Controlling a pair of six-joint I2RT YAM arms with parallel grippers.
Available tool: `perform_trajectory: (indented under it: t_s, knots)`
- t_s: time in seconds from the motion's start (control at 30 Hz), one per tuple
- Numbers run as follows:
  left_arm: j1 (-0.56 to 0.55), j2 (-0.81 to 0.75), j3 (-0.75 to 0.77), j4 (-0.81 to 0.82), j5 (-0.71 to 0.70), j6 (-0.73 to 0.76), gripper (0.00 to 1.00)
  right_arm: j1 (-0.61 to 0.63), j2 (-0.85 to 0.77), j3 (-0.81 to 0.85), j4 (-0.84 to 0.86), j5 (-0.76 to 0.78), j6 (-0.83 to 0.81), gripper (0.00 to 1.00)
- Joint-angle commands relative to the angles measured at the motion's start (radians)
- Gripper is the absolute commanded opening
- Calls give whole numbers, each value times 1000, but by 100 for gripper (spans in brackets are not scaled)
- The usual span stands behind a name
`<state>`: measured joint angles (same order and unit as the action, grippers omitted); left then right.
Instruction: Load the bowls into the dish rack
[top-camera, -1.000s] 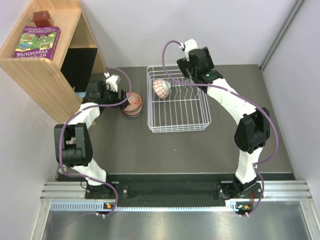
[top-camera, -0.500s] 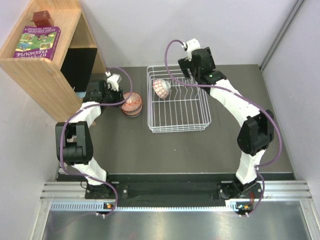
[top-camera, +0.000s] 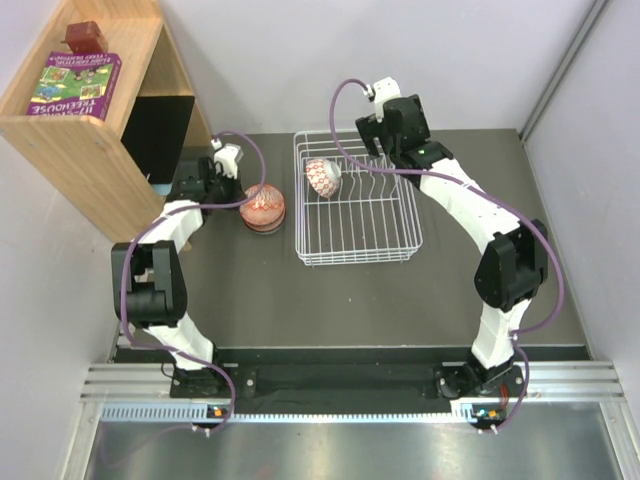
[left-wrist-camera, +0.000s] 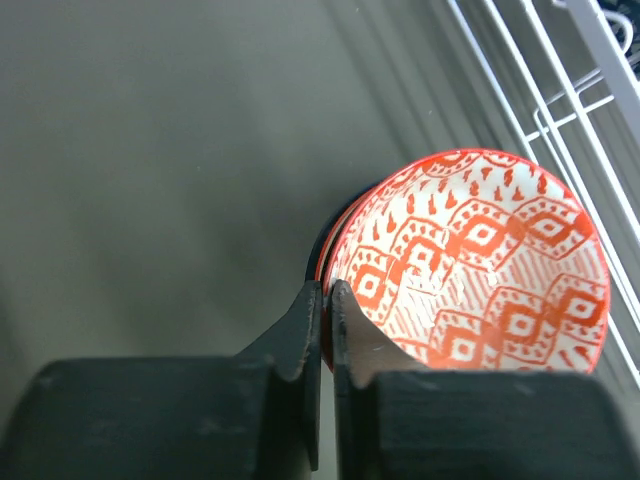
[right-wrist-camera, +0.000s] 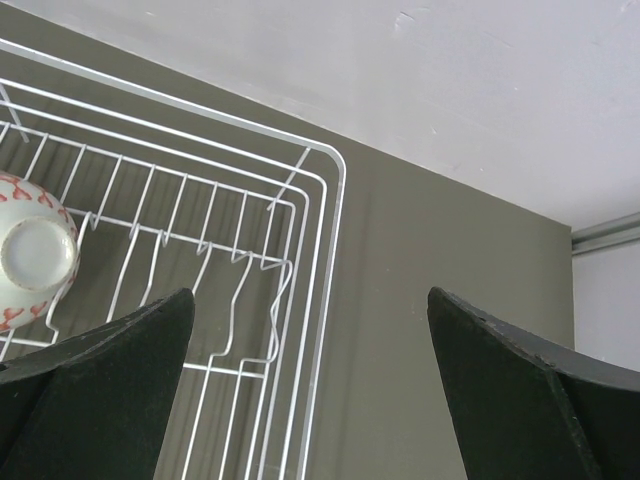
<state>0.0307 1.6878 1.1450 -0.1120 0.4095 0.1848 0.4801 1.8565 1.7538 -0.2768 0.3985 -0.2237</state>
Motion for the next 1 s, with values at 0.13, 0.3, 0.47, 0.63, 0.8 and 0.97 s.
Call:
perform_trajectory:
  t_s: [0.13, 0.3, 0.47, 0.63, 0.8, 0.97]
  knots:
    - [-15, 19, 70, -14, 46, 8, 0, -9, -37, 33, 8, -12, 26, 100]
    - [-15, 9, 110, -44, 92, -7, 0, -9, -34, 49, -4, -23, 32, 100]
    - [-15, -13, 145, -86, 141, -8, 0, -8, -33, 56, -16, -38, 40, 100]
    - [-15, -46, 167, -127, 196, -4, 0, -9, -23, 78, -36, -76, 55, 100]
    - [-18, -83, 176, -152, 239, 8, 0, -11, -8, 107, -76, -142, 84, 100]
    - [-21, -111, 182, -172, 291, 28, 0, -21, 9, 139, -125, -280, 130, 99]
